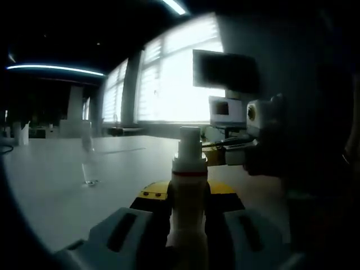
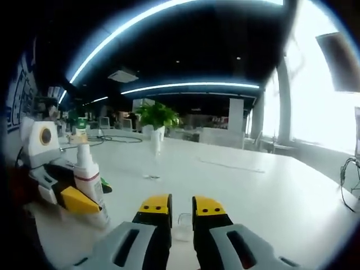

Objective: Clamp pump bottle remove cover press pump head put on cover

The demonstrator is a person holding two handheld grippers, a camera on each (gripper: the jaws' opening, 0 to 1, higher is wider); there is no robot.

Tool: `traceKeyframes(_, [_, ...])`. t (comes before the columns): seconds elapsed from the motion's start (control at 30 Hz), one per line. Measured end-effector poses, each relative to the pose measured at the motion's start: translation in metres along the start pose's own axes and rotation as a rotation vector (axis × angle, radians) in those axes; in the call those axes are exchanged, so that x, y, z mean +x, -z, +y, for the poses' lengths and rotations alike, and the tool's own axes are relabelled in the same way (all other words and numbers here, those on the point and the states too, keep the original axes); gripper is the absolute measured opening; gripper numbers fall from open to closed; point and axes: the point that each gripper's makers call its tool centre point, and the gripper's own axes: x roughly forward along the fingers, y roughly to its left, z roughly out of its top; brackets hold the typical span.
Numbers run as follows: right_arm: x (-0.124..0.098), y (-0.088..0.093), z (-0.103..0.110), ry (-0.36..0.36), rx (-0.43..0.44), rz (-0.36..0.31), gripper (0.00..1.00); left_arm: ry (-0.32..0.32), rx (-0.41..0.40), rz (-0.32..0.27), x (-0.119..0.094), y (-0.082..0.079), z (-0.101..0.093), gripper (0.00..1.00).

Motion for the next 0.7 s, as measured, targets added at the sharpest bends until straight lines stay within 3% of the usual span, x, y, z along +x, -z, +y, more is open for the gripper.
traceKeyframes(0.07, [-0.004, 0.0, 0.005, -0.026, -0.006, -0.004, 0.0, 0.0, 0.0, 0.0, 0.0, 0.0, 0.0, 0.13])
traceKeyframes(0.23, [-0.015, -0.008, 0.019, -0.09, 0.006, -0.033, 0.0, 0.0, 0.0, 0.0, 0.0, 0.0, -0.001, 0.13])
traceKeyframes(0.47, [-0.023, -0.015, 0.017, -0.101, 0.022, -0.051, 0.0, -0.002, 0.001, 0.0, 0.0, -0.001, -0.001, 0.13])
traceKeyframes(0.7, [-0.03, -0.009, 0.015, -0.111, -0.008, -0.043, 0.0, -0.002, 0.001, 0.0, 0.0, -0.001, -0.001, 0.13])
